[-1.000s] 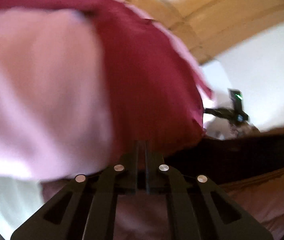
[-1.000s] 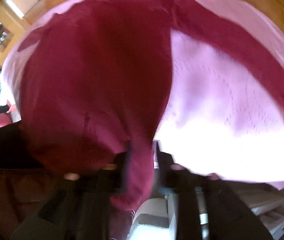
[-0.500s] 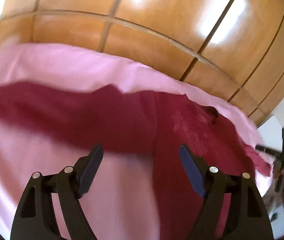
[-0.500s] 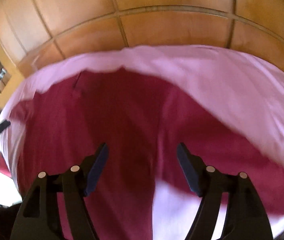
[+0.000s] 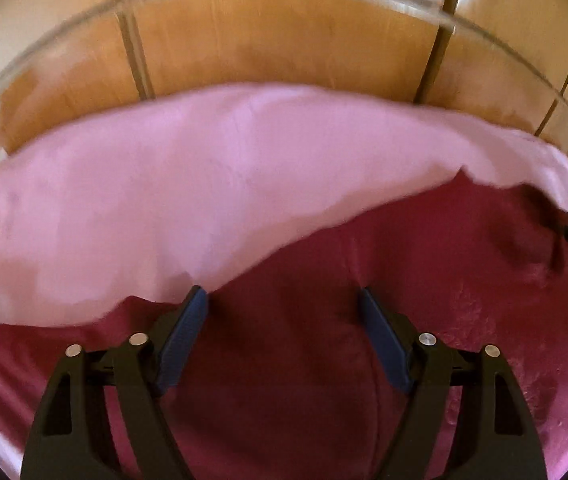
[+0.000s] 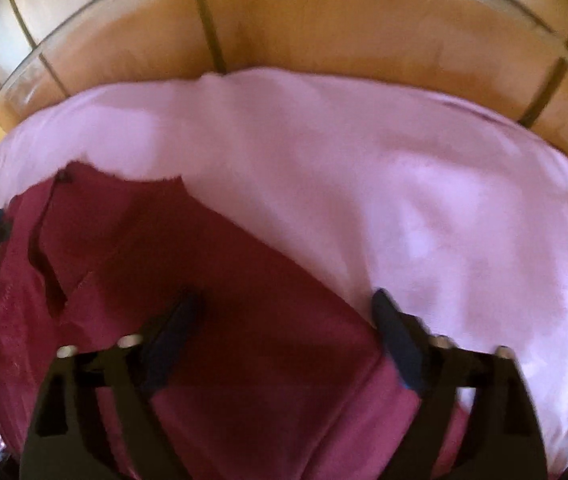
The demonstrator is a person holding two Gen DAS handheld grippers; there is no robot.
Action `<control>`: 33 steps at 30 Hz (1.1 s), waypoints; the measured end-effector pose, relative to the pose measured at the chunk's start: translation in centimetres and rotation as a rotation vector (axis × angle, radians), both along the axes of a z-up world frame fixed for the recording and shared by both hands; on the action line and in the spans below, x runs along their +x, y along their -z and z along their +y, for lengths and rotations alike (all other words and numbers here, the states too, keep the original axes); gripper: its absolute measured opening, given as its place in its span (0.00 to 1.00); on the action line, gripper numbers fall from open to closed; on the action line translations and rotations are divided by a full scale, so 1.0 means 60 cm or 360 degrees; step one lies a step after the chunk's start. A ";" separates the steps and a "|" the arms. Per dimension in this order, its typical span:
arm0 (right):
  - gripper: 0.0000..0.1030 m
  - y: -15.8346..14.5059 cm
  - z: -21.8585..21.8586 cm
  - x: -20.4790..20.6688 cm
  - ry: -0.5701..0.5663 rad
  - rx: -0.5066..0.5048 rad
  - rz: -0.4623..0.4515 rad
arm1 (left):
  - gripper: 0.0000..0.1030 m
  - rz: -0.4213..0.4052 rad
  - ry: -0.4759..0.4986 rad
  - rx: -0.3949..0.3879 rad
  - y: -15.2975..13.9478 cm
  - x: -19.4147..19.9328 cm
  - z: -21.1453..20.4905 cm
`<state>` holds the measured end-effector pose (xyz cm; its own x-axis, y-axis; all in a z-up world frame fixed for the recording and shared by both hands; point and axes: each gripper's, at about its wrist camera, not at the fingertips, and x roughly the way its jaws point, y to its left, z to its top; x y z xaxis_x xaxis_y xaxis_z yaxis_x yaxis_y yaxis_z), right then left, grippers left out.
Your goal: Fold small clothes
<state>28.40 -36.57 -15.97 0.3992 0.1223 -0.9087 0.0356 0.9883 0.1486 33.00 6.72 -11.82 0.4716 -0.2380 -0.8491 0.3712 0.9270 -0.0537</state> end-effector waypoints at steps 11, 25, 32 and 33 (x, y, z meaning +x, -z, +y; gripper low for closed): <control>0.08 -0.110 0.028 0.008 -0.0059 -0.0232 -0.0351 | 0.11 -0.0326 -0.0037 -0.0112 -0.079 -0.032 0.019; 0.71 -0.078 0.048 0.040 0.0191 -0.0288 -0.0397 | 0.66 -0.0404 -0.0281 0.0384 -0.055 -0.021 0.011; 0.76 -0.073 0.083 -0.178 0.0064 -0.0031 -0.0445 | 0.66 -0.0286 -0.0878 -0.0267 -0.063 -0.137 0.235; 0.77 -0.072 0.091 -0.209 0.0039 0.0012 -0.0446 | 0.67 -0.0272 -0.1009 -0.0308 -0.058 -0.159 0.281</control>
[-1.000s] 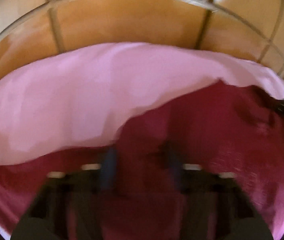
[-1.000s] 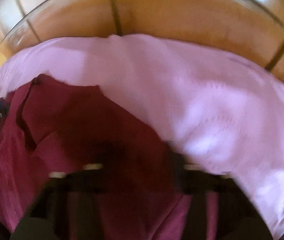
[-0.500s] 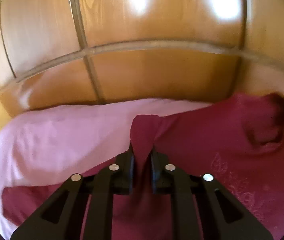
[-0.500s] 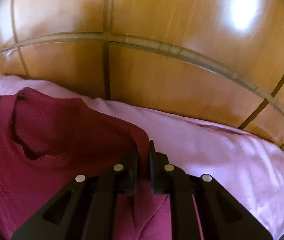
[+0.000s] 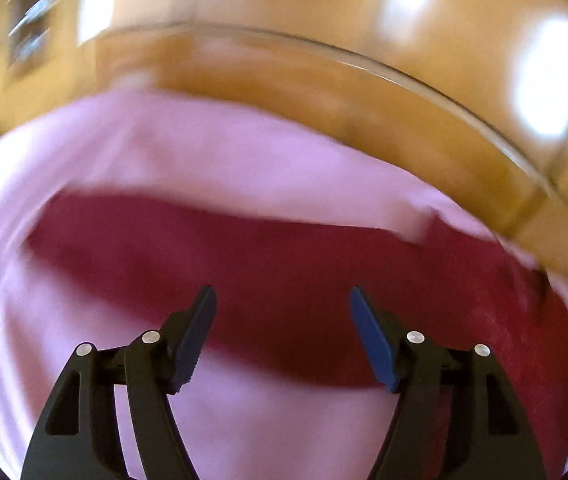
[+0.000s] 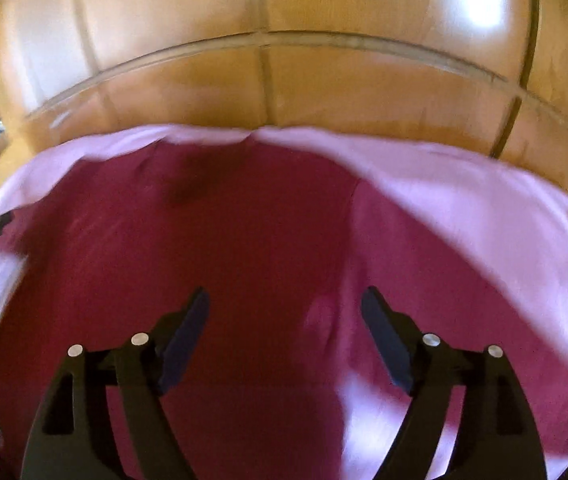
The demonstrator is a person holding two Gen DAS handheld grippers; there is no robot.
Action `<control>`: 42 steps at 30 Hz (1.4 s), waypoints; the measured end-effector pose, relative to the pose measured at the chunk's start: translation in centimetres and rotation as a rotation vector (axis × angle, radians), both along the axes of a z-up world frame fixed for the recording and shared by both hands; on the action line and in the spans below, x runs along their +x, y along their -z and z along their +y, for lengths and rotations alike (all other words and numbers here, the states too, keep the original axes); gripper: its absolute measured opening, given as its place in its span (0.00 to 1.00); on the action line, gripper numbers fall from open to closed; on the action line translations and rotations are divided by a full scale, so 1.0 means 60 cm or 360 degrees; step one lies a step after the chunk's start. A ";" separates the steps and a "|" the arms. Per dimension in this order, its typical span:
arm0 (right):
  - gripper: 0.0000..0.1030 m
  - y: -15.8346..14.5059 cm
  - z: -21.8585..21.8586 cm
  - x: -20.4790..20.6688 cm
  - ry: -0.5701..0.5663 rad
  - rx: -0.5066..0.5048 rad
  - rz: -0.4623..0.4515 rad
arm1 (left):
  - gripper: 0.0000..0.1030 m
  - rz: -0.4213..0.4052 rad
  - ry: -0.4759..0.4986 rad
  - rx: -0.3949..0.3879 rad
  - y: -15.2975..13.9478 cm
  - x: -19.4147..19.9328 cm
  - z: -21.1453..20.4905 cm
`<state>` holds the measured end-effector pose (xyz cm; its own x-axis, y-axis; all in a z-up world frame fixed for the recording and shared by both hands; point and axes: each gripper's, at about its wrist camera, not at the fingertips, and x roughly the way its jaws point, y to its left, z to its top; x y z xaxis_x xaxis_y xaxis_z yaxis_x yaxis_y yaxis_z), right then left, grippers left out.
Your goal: Fold small clothes
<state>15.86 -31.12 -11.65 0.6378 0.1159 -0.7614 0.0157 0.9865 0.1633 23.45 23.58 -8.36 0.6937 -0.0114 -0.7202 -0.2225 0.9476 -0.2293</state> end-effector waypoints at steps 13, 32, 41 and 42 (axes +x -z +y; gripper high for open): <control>0.96 0.073 0.140 -0.132 -0.0174 0.0104 0.0127 | 0.77 0.0078 -0.0646 -0.0345 0.035 -0.069 0.306; 0.98 0.102 0.164 -0.138 -0.0118 -0.0017 0.0015 | 0.09 0.0034 -0.0574 -0.0040 -0.011 -0.040 0.317; 0.98 0.104 0.161 -0.138 -0.0119 0.0000 -0.0015 | 0.29 0.0152 -0.0699 -0.0085 -0.003 -0.066 0.312; 0.98 0.104 0.161 -0.138 -0.0119 0.0001 -0.0014 | 0.29 0.0105 -0.0592 -0.0126 -0.017 -0.073 0.285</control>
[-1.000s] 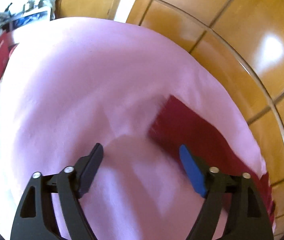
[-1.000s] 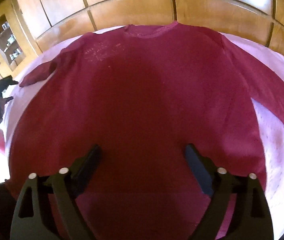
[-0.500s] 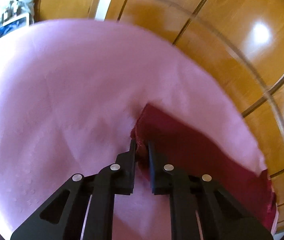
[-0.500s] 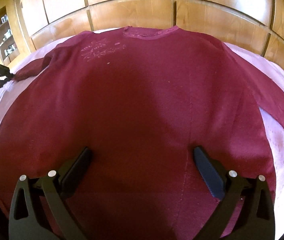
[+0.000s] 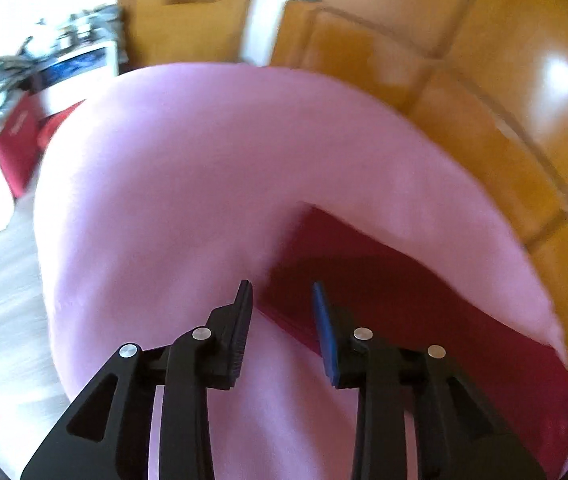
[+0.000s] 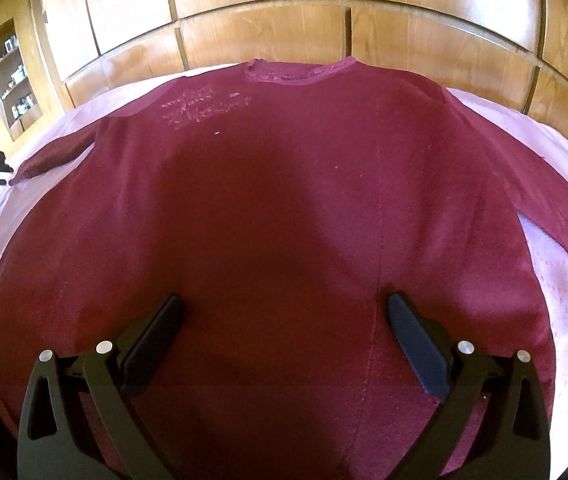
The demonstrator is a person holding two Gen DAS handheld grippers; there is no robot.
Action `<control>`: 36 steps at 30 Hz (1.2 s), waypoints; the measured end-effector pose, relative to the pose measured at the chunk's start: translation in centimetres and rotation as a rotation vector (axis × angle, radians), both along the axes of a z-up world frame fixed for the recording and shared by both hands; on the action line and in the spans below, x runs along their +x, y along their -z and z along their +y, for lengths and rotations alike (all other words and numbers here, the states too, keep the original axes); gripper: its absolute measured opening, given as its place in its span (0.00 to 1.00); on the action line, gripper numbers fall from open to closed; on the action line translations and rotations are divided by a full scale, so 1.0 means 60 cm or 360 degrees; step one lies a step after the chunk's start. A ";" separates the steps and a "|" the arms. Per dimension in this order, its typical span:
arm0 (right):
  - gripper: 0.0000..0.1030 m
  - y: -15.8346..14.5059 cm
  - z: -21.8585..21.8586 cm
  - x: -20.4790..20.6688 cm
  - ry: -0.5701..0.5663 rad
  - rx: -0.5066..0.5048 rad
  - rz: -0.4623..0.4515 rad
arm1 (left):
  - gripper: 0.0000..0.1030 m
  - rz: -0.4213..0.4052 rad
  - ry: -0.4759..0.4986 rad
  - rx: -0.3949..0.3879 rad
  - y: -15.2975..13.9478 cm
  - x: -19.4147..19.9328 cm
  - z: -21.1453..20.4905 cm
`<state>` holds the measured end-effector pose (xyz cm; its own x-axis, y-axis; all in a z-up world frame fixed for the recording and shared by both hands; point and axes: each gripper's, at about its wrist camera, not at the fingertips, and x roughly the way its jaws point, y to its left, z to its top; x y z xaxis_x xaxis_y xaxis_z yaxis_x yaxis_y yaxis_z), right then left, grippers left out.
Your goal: Fold small clothes
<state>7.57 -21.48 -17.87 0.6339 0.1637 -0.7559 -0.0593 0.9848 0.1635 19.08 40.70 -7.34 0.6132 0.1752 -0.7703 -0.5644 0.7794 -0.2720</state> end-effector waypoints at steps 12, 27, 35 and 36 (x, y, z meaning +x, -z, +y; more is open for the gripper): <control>0.97 -0.080 -0.095 -0.086 0.0150 0.0160 0.0017 | 0.63 0.0002 0.1489 -0.0588 0.029 -0.190 -0.353; 0.06 -0.054 -0.184 -0.231 0.0202 0.0323 0.0305 | 0.10 0.0103 0.1778 -0.0448 0.053 -0.277 -0.405; 0.24 -0.022 -0.185 -0.237 0.0119 0.0304 0.0473 | 0.18 0.0275 0.1680 -0.0374 0.077 -0.271 -0.398; 0.36 -0.030 -0.196 -0.235 0.0133 0.0345 0.0442 | 0.31 0.0265 0.1654 -0.0403 0.072 -0.266 -0.391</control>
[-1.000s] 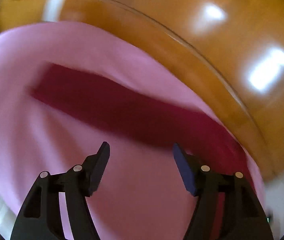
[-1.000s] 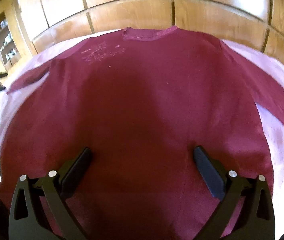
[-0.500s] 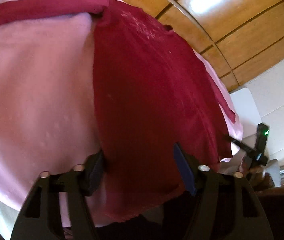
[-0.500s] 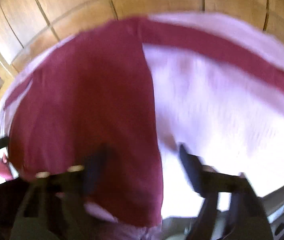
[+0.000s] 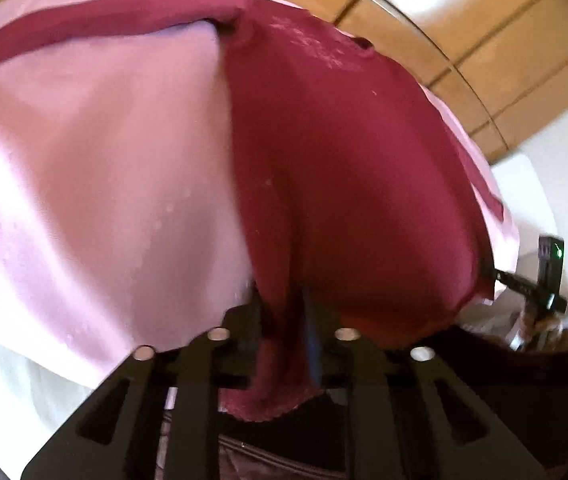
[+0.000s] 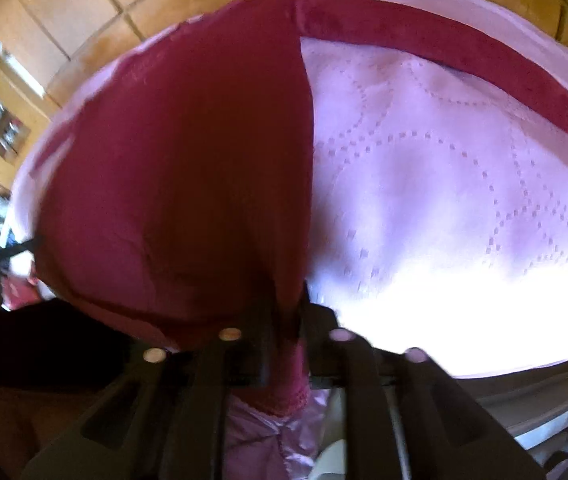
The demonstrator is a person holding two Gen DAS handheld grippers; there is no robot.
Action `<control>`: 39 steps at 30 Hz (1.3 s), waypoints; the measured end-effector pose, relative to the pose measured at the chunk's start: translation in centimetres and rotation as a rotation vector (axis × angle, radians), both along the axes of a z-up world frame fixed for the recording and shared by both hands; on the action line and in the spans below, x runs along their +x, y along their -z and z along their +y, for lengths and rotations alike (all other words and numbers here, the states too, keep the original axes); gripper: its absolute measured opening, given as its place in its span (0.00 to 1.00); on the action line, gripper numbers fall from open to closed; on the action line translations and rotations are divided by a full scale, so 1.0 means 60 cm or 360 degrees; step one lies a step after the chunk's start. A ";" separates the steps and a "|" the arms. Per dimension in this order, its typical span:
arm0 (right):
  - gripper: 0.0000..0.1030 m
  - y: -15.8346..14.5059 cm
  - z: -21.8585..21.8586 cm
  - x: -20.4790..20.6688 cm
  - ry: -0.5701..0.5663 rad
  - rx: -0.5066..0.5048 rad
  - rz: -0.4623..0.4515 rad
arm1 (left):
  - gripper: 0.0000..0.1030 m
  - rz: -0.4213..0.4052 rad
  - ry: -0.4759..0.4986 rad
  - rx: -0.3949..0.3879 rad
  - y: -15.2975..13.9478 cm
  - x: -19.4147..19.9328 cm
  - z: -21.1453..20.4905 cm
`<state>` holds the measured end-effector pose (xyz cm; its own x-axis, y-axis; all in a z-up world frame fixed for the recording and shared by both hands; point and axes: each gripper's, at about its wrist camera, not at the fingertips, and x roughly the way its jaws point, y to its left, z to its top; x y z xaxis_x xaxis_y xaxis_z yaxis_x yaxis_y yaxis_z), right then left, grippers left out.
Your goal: Fold small clothes
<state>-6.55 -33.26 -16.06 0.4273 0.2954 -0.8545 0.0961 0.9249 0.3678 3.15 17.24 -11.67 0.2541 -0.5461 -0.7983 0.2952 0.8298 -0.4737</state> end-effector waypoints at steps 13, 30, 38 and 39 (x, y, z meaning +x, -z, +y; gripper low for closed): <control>0.64 0.039 -0.379 0.003 0.1597 0.0578 -0.0291 | 0.63 -0.0252 -0.0299 -0.0109 -0.062 0.067 -0.003; 0.06 -0.040 -0.503 0.146 0.1635 0.0025 -0.0225 | 0.63 -0.0259 -0.0084 -0.0025 -0.038 0.095 -0.115; 0.06 -0.169 -0.361 0.322 0.1102 0.0136 -0.0557 | 0.63 -0.0309 -0.0063 -0.0110 -0.050 0.116 -0.124; 0.06 -0.182 -0.339 0.342 0.1040 0.0145 -0.0580 | 0.64 -0.0317 -0.0061 -0.0119 -0.053 0.117 -0.124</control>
<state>13.98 -53.58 -5.12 0.7907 -0.0524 -0.6099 0.4724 0.6859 0.5535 10.18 9.77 -8.48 0.4243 -0.5887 -0.6881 0.3579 0.8070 -0.4697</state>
